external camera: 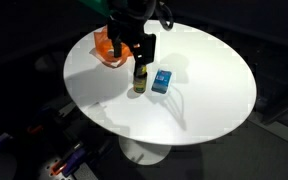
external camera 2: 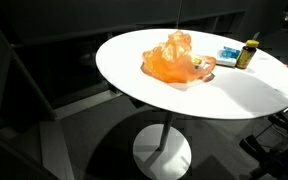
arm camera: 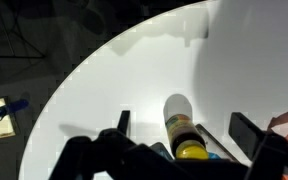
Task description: Put the yellow bottle in the plastic bag
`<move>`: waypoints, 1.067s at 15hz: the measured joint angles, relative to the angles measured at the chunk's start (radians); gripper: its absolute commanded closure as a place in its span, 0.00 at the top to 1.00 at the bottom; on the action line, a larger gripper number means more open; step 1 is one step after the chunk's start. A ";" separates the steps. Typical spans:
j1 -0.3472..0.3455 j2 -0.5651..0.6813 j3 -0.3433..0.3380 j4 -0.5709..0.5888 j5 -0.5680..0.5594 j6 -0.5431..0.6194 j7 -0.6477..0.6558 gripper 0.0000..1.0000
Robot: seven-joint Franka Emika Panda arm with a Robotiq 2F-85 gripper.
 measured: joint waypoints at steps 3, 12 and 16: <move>0.000 0.000 0.000 -0.001 0.000 0.002 0.000 1.00; 0.031 0.056 0.006 -0.044 0.032 0.238 -0.047 1.00; 0.048 0.109 0.019 -0.053 0.070 0.332 -0.087 1.00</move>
